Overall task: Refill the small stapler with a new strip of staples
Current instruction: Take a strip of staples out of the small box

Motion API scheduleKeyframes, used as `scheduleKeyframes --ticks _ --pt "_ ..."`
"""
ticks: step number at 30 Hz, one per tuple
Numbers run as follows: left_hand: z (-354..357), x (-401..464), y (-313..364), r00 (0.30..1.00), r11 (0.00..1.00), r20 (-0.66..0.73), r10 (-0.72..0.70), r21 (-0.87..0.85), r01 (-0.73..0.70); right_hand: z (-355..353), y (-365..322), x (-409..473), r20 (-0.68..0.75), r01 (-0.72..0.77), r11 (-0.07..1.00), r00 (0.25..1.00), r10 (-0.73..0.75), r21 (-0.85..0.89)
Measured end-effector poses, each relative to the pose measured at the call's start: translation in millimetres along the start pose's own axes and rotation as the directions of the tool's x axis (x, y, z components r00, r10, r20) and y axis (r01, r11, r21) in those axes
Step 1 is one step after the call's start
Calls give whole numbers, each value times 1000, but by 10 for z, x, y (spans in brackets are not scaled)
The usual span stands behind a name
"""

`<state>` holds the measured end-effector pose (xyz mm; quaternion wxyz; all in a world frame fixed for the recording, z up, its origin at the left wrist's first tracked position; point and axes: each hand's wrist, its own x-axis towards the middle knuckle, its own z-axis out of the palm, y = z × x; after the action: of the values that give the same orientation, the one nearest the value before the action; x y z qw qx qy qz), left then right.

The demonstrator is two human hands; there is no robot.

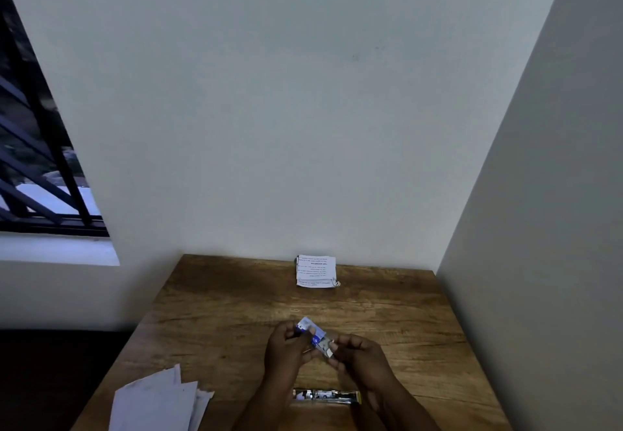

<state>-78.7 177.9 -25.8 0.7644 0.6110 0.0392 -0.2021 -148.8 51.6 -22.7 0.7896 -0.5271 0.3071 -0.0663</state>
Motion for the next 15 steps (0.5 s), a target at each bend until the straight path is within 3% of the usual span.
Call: scheduleKeyframes --ticks 4,10,15 --pt "-38 -26 40 1000 1000 3 6 -20 -6 6 1 -49 -23 -16 1000 1000 17 3" --pt "-84 -111 57 990 994 117 -77 -72 86 -10 -23 -85 -47 -17 998 999 15 -52" --pt "-90 -133 55 987 993 131 -93 -61 101 -10 -140 -137 -3 149 961 988 -154 -232"
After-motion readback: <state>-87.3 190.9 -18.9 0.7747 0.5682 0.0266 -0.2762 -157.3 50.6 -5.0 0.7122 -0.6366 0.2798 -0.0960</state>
